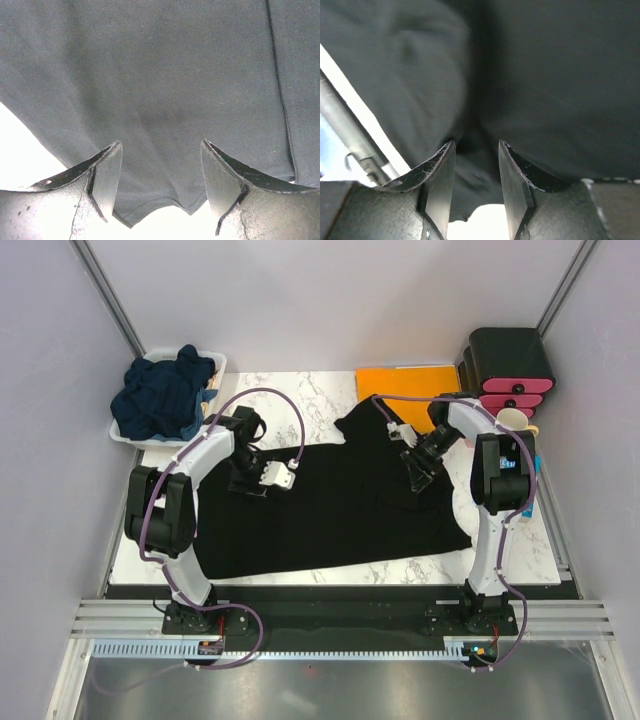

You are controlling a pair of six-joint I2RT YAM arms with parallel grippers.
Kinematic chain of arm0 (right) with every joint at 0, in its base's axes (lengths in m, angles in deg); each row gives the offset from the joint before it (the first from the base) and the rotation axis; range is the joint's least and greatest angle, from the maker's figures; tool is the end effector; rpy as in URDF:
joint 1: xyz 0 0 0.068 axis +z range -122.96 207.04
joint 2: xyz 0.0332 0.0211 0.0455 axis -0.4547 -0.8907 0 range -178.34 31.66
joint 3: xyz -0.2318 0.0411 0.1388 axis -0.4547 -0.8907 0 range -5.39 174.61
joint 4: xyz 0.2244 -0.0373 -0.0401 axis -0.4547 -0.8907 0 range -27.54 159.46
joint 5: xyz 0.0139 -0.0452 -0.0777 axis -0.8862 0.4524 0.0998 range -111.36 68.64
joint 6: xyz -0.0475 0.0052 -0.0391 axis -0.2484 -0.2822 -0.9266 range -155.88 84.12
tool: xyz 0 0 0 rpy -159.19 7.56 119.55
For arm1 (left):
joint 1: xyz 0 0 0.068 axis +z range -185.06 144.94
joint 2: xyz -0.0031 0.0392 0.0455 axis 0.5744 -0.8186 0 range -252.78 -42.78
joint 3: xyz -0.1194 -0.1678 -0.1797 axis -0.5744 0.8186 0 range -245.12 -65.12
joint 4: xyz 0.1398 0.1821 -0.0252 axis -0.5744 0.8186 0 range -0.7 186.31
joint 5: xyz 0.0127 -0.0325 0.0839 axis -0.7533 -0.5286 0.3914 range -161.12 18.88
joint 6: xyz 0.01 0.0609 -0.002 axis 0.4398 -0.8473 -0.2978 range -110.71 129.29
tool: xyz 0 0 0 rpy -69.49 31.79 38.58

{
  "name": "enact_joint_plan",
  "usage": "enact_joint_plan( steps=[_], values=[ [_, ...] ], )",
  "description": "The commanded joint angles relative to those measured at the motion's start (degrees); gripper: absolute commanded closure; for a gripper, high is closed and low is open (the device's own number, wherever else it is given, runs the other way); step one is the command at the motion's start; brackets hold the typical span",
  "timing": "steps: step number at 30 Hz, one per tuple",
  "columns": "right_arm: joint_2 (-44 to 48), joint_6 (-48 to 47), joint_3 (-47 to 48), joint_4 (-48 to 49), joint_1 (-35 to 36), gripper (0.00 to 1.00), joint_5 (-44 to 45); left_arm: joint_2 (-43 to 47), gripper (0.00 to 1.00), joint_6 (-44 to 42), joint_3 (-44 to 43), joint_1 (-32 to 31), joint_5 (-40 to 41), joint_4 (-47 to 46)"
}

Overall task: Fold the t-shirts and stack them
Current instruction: Fold the tshirt

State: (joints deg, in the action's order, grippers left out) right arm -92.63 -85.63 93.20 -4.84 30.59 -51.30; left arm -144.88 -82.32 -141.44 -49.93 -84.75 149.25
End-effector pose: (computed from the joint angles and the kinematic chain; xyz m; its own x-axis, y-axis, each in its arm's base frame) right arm 0.3642 0.0458 0.1815 -0.6601 -0.7036 -0.2629 -0.7290 0.5158 0.4500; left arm 0.2884 -0.0880 0.2149 0.2934 0.9272 -0.2328 0.9559 -0.2821 0.0810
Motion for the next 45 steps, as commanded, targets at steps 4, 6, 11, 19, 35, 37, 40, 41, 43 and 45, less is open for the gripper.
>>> enact_joint_plan(
  steps=[4, 6, 11, 19, 35, 37, 40, 41, 43, 45],
  values=[
    [2.12, -5.7, -5.24, -9.46, 1.28, 0.52, -10.49, 0.59, 0.28, -2.25, -2.17, -0.24, -0.08, 1.75],
    [2.12, -5.7, -5.68, -9.37, 1.28, 0.52, -11.11, 0.59, 0.28, -2.43, -2.26, -0.24, 0.09, 1.93],
    [1.51, -5.97, -5.42, -9.37, 1.46, 0.52, -12.78, 0.42, 0.28, -2.52, -2.79, -0.42, 0.18, 2.11],
    [1.68, -6.67, -4.63, -9.37, 3.13, 0.51, -13.57, 0.15, 0.28, -2.87, -3.4, -0.6, 0.62, 2.55],
    [-0.43, -6.14, 0.29, -9.28, 8.05, 0.81, -14.1, -1.08, 0.28, -3.48, -4.98, -0.68, 0.71, 2.99],
    [-0.43, -6.23, 0.73, -9.19, 8.05, 0.95, -12.62, -1.25, 0.28, -3.31, -4.99, -0.68, 0.53, 2.99],
    [-0.34, -6.14, 1.61, -9.02, 8.22, 1.0, -10.59, -1.34, 0.28, -3.31, -4.72, -0.77, 0.27, 2.9],
    [-0.17, -6.14, 1.87, -8.84, 8.23, 1.0, -9.37, -1.34, 0.28, -3.31, -4.9, -0.77, 0.18, 2.9],
    [0.45, -5.61, 2.75, -7.71, 8.23, 1.0, -7.78, -1.6, 0.28, -3.22, -4.9, -0.77, 0.09, 2.9],
    [0.98, -4.65, 3.8, -6.48, 8.22, 1.0, -5.32, -1.87, 0.28, -3.13, -5.07, -0.86, 0.01, 2.9]
  ],
)
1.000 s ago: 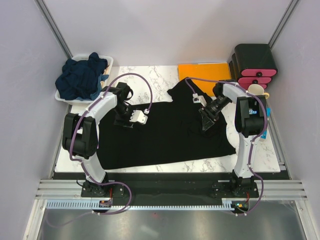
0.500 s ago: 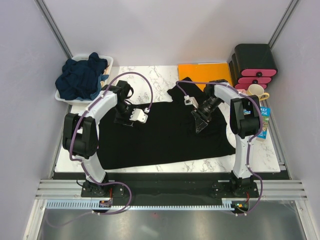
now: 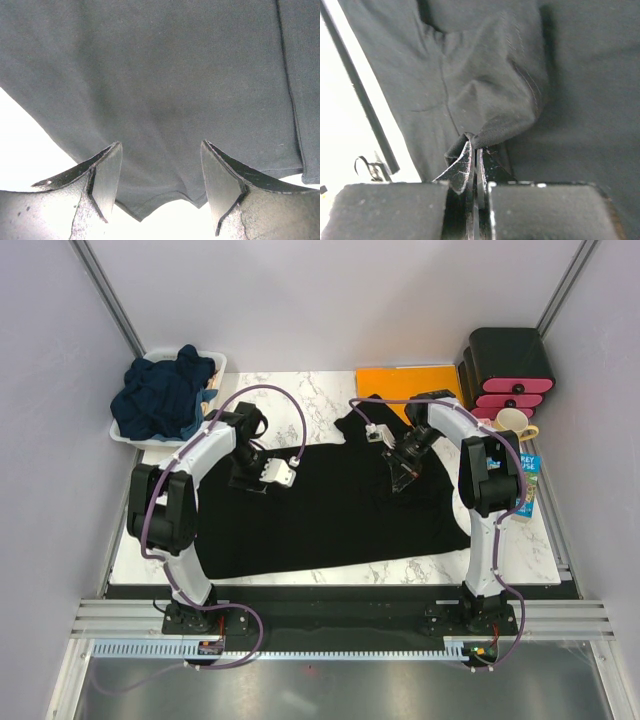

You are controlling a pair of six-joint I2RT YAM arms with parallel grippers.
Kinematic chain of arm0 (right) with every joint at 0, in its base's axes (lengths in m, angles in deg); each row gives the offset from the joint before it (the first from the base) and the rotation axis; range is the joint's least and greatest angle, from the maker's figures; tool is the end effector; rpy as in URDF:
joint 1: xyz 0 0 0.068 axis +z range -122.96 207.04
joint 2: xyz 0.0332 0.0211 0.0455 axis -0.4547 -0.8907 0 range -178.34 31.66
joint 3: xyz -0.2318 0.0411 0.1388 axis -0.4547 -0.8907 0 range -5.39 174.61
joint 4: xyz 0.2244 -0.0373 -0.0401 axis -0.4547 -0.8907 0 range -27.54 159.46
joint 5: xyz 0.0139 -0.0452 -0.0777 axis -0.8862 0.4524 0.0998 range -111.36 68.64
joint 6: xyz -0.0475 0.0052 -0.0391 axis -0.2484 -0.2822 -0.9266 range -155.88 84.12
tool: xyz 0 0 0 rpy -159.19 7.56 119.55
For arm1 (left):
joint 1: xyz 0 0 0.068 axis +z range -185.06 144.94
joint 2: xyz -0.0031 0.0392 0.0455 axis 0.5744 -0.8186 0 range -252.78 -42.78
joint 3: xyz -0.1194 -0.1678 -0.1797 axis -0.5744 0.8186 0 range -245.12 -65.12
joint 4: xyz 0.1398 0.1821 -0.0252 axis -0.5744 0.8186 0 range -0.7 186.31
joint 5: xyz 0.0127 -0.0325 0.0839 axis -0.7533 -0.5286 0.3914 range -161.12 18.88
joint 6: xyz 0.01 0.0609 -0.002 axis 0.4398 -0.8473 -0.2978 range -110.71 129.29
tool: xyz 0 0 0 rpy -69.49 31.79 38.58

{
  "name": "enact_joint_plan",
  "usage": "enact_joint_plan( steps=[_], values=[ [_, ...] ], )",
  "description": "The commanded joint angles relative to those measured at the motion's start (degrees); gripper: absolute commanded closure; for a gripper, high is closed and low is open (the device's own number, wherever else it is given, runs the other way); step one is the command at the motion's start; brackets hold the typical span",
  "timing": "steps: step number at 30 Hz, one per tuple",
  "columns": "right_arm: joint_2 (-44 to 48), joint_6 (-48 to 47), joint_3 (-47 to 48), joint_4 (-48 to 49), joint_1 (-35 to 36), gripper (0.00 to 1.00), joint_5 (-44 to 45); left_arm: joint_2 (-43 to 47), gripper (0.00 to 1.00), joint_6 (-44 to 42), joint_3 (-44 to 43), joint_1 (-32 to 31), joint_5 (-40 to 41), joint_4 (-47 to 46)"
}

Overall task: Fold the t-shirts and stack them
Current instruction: Fold the tshirt

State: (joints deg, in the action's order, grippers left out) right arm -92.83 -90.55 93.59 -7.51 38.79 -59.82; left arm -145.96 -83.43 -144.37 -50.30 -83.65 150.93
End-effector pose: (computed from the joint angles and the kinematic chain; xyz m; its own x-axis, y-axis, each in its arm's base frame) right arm 0.3497 0.1022 0.1864 -0.5300 -0.7628 -0.3705 -0.7960 0.2970 0.5274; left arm 0.2942 -0.0907 0.2207 0.3182 0.9239 -0.2124 0.9479 -0.3063 0.0875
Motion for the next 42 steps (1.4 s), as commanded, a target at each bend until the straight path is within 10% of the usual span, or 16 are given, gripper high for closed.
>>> enact_joint_plan(
  steps=[1, 22, 32, 42],
  values=[
    [1.7, 0.44, 3.76, -2.5, 0.12, 1.0, 4.08, -0.89, 0.28, -2.02, -2.23, -0.49, -1.09, 1.22],
    [7.77, 0.36, 2.18, 18.34, 6.0, 1.0, 32.03, -1.33, 0.28, -1.05, -2.32, -0.75, -1.88, 0.87],
    [8.91, -0.87, 0.25, 21.42, 6.44, 0.54, 36.26, -0.71, 0.28, -0.35, -1.88, -0.75, -1.88, 0.6],
    [14.97, -1.84, -6.34, 29.77, 6.18, 0.55, 46.98, 2.53, 0.28, -1.66, 2.06, -0.66, -0.3, 0.6]
  ],
)
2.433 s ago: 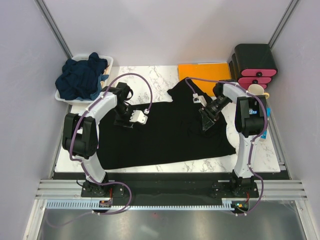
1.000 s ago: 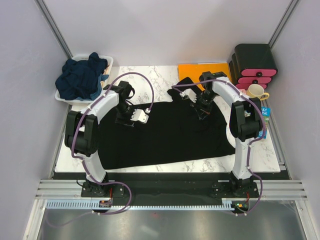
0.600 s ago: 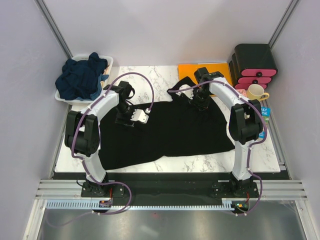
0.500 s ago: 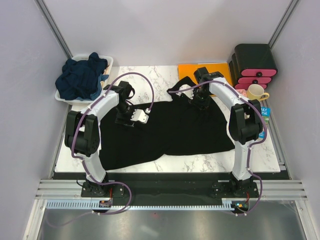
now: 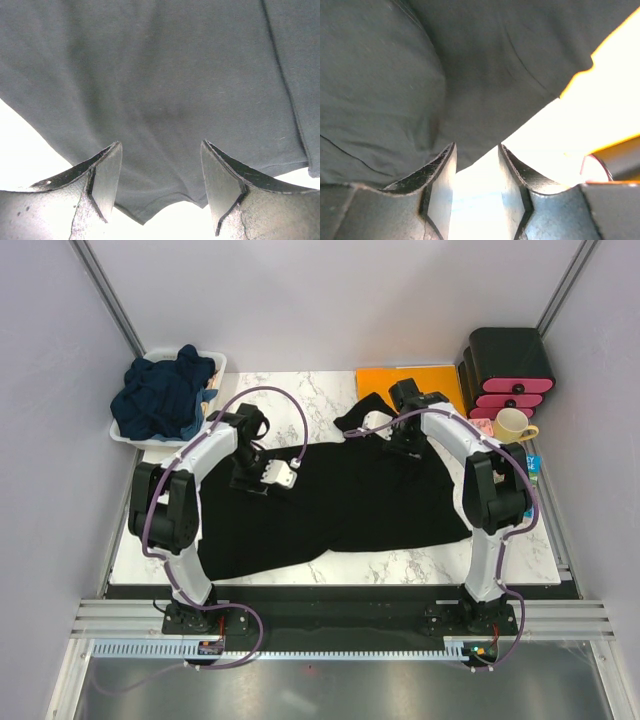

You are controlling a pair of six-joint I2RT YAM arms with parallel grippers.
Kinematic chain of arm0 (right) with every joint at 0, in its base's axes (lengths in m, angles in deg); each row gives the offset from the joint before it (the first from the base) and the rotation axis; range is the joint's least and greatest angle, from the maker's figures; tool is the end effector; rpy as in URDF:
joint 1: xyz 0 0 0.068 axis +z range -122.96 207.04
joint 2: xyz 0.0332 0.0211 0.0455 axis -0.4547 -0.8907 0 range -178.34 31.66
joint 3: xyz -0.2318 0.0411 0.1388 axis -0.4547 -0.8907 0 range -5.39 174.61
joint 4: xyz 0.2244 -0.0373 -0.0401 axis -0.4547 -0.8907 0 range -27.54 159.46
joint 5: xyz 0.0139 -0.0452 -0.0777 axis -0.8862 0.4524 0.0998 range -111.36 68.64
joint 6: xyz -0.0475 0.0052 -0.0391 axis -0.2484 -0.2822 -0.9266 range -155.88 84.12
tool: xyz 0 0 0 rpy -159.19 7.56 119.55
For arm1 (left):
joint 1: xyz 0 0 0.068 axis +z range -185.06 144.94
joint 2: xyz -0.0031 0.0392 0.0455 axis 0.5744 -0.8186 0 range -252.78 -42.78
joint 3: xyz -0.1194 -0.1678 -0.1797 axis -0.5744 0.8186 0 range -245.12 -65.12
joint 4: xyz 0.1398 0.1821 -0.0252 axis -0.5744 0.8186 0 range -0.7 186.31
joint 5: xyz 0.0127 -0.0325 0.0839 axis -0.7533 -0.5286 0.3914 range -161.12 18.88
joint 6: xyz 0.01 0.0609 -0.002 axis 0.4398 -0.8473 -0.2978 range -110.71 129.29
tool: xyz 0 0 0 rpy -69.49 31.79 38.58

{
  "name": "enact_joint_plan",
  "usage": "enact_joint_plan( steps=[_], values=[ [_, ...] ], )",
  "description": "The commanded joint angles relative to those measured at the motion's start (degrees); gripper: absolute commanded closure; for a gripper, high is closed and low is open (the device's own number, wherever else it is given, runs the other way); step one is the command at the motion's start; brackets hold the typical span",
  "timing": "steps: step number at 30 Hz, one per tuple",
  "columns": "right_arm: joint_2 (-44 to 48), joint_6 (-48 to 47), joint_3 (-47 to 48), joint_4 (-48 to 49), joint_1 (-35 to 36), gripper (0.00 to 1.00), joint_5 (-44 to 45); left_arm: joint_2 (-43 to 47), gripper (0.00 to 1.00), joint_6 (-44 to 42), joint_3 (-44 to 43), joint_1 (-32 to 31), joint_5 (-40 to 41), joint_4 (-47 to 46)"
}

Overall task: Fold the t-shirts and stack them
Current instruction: Fold the tshirt

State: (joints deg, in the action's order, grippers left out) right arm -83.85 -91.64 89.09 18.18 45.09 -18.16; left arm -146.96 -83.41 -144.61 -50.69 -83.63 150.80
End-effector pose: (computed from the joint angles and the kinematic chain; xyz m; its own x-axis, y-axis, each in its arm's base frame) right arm 0.3717 0.1183 0.2173 -0.2673 -0.9552 -0.1270 -0.9138 0.2931 -0.2812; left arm 0.2962 -0.0934 0.2166 0.3219 0.9226 -0.2128 0.9468 -0.3127 0.0765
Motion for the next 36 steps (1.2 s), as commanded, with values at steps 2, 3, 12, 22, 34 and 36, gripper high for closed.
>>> enact_joint_plan(
  steps=[2, 3, 12, 22, 34, 36],
  values=[
    [7.91, 0.3, -3.5, 5.23, -0.72, 0.57, 8.47, 4.6, 0.28, -2.48, 3.8, -0.27, -0.23, 0.56],
    [8.45, 0.83, -4.21, 7.41, -1.16, 0.58, 9.97, 5.12, 0.28, -2.57, 5.11, -0.27, -0.23, 0.56],
    [10.12, -3.54, 0.19, -20.48, -6.79, 1.0, -15.84, 10.49, 0.37, -3.71, 10.83, -0.27, -4.35, 7.13],
    [10.47, -6.55, -13.95, -20.52, -1.79, 1.0, -17.27, 10.4, 0.98, -5.55, 17.34, -0.36, -10.07, 10.13],
    [5.65, -6.46, -22.75, -13.23, -1.69, 1.0, -11.99, 4.34, 0.98, -10.11, 22.96, -0.45, -7.35, 13.48],
    [4.85, -6.37, -23.54, -11.65, -2.13, 1.0, -10.94, 3.72, 0.98, -11.18, 24.98, -0.53, -5.17, 12.34]
  ],
)
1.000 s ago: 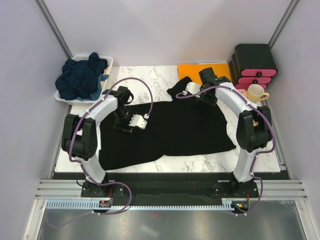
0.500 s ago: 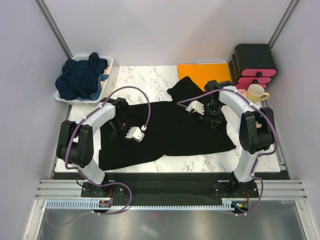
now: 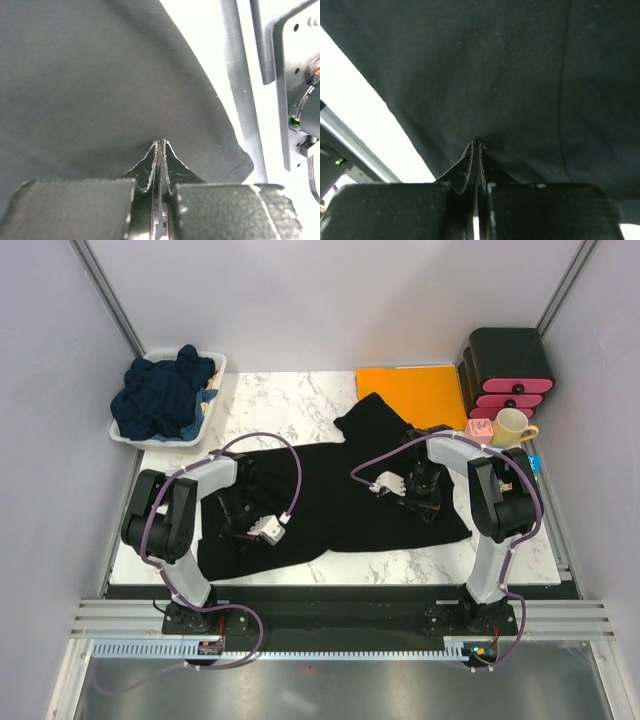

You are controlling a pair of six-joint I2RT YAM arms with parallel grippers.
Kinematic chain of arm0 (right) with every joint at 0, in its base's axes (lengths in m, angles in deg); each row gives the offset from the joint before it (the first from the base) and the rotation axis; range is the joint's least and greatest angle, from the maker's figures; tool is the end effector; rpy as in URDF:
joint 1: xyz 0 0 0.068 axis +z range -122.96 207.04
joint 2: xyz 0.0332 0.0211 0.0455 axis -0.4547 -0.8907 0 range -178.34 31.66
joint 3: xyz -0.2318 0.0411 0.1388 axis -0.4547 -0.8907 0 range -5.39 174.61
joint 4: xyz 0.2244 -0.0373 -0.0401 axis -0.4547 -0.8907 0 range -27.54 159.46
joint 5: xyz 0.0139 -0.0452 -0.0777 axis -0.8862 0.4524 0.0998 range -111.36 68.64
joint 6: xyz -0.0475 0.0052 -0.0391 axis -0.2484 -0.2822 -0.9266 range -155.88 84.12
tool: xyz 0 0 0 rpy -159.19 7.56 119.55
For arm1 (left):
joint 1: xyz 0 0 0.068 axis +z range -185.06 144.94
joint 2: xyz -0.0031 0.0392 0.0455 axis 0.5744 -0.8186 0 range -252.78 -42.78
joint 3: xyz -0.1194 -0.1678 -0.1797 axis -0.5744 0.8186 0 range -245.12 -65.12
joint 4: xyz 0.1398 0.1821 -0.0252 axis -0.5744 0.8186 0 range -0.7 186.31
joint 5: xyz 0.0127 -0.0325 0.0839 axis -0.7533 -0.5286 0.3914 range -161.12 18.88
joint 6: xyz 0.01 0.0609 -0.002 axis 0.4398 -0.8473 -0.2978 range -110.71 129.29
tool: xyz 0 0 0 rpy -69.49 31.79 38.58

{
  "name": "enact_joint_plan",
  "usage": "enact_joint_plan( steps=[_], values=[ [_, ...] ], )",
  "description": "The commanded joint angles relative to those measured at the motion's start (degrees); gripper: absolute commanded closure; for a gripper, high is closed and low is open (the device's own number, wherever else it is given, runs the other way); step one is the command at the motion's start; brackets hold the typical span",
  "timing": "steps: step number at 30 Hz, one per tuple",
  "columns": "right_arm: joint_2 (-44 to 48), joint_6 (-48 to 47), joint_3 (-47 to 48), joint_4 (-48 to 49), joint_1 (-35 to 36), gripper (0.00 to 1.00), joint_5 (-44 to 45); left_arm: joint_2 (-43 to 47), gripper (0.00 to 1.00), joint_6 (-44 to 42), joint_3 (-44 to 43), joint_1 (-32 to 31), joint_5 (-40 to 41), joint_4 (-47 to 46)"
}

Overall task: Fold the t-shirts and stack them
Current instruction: Fold the tshirt

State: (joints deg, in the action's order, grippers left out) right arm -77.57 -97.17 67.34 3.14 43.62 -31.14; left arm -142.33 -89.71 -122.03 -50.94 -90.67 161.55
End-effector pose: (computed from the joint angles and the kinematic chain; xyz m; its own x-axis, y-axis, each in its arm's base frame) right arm 0.2725 0.0893 0.1683 -0.2340 -0.9715 -0.0386 -0.9374 0.2149 0.2741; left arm 0.1985 -0.0727 0.1678 0.2574 0.8944 -0.3657 0.8426 -0.3930 -0.3683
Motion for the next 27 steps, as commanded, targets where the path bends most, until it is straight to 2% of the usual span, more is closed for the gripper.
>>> enact_joint_plan(
  steps=[1, 4, 11, 17, 20, 21, 22, 24, 27],
  values=[
    [-2.38, -0.67, -2.5, 4.0, -0.76, 1.0, 2.48, -1.26, 0.98, -4.89, 3.11, -0.29, 2.58, 1.06],
    [-3.36, 0.21, -3.73, 6.29, -1.99, 1.0, 4.68, -3.28, 0.98, -4.36, 5.66, -0.29, 5.48, -1.48],
    [-0.28, -1.54, -9.53, 9.63, -5.41, 1.0, 11.89, -1.62, 0.98, -5.59, 14.35, 0.06, 11.37, -8.08],
    [1.39, -1.72, -7.52, 4.39, -5.94, 0.98, 7.87, -3.46, 0.98, -1.47, 9.38, 0.32, 9.18, -10.36],
    [2.09, -1.98, -3.39, 0.69, -5.42, 0.83, 5.4, -3.81, 0.98, 1.79, 3.76, 1.37, 8.74, -11.34],
    [2.44, -2.16, -1.38, 0.15, -5.16, 0.72, 4.86, -3.81, 0.95, 3.62, 2.08, 1.73, 8.83, -12.47],
    [2.96, -2.25, -0.23, -0.47, -4.89, 0.68, 4.42, -3.99, 0.94, 4.51, 0.23, 2.16, 8.83, -12.74],
    [3.23, -2.42, 3.97, -2.4, -4.36, 0.62, 2.67, -4.34, 0.92, 6.7, -5.83, 3.48, 8.74, -12.83],
    [3.23, -1.99, 9.17, -4.33, -3.84, 0.6, -0.4, -3.73, 0.9, 8.64, -13.48, 4.63, 8.13, -12.57]
  ],
)
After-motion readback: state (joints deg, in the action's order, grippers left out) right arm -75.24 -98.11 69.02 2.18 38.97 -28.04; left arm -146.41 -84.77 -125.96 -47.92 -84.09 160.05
